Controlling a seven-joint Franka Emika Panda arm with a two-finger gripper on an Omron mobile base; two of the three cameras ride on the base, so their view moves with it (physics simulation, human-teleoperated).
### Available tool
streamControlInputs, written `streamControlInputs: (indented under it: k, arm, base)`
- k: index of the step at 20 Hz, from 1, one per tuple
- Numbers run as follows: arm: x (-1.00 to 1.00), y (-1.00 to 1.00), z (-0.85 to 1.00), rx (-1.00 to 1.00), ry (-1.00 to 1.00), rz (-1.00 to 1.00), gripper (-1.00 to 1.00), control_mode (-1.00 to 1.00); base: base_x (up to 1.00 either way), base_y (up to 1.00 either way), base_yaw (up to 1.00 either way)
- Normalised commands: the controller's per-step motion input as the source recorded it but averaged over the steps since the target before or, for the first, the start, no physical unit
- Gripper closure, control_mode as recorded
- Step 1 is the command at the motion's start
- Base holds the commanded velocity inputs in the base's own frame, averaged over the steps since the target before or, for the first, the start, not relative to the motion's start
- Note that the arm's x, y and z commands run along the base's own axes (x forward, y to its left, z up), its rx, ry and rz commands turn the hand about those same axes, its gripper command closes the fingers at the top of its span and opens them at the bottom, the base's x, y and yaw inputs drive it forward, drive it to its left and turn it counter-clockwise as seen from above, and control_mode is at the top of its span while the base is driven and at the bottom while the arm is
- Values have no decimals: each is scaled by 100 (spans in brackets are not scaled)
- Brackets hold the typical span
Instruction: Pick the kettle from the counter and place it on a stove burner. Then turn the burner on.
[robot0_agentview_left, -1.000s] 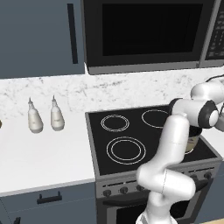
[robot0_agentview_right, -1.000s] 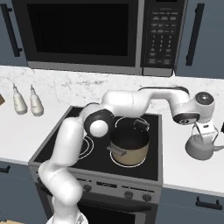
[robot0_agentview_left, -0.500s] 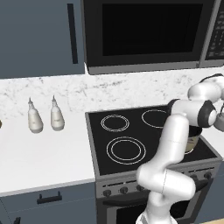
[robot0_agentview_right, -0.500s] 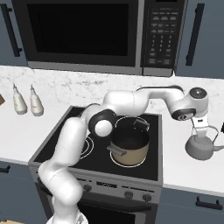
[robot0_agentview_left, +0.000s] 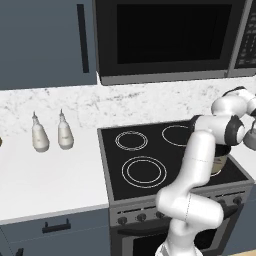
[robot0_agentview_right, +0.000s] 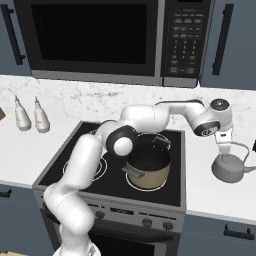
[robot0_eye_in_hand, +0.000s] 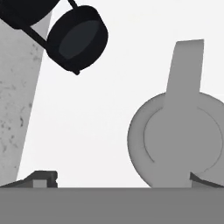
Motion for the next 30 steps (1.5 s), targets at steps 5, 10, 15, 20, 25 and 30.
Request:
streamControlInputs:
  k: [5,10,15,20,25,30]
  arm:
    - [20,-4,-24,0,0,-6,-100,-100]
    - [15,-14,-28,0,0,-4,100,-100]
    - [3,-2,-5,0,0,0,100,-100]
    - [-34,-10,0,0,0,0,100,-100]
    - [-97,-3,-2,0,-3,0,100,-100]
    - [-100,7,0,0,-15,3,100,-100]
  base:
    - [0,0,0]
    - [0,0,0]
    - [0,0,0]
    - [0,0,0]
    - [0,0,0]
    - [0,0,0]
